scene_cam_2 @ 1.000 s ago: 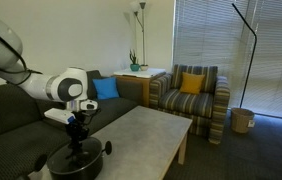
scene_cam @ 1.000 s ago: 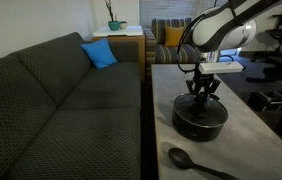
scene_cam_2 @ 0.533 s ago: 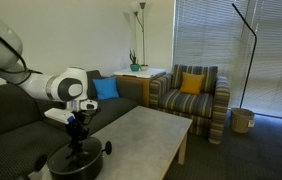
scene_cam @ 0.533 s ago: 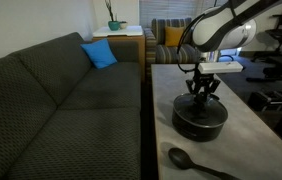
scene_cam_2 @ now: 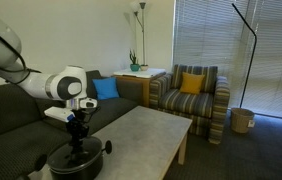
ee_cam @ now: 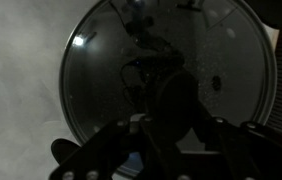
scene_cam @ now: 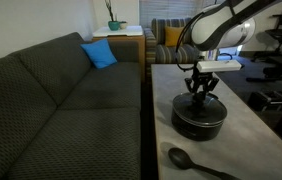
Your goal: Put the lid on the table
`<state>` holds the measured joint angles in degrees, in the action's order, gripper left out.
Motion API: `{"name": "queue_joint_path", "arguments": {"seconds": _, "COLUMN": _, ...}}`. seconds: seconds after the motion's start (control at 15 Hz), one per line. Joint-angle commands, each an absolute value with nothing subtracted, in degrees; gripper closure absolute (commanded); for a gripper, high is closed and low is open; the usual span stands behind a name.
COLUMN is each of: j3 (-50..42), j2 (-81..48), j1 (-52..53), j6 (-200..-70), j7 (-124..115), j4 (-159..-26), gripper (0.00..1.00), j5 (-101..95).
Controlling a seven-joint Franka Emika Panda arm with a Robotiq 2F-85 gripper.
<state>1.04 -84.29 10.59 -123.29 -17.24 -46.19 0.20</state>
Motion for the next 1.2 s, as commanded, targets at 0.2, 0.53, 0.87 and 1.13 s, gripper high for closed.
{"name": "queue_joint_path", "arguments": {"seconds": 0.2, "j3": -0.1, "j2": -80.8, "j1": 12.0, "j6": -127.0, "j7": -19.2, "j4": -49.3, "gripper": 0.86, "j5": -0.8}}
{"name": "queue_joint_path", "arguments": {"seconds": 0.53, "j3": -1.1, "j2": -78.6, "j1": 13.2, "j6": -130.7, "j7": -20.9, "j4": -51.8, "gripper": 0.86, "j5": -1.5}}
{"name": "queue_joint_path", "arguments": {"seconds": 0.87, "j3": -2.2, "j2": -75.8, "j1": 14.5, "j6": -135.7, "j7": -23.7, "j4": -56.0, "gripper": 0.86, "j5": -1.6}}
{"name": "queue_joint_path", "arguments": {"seconds": 1.13, "j3": -3.7, "j2": -71.7, "j1": 15.2, "j6": -140.8, "j7": -27.3, "j4": -63.6, "gripper": 0.86, "j5": -1.4}}
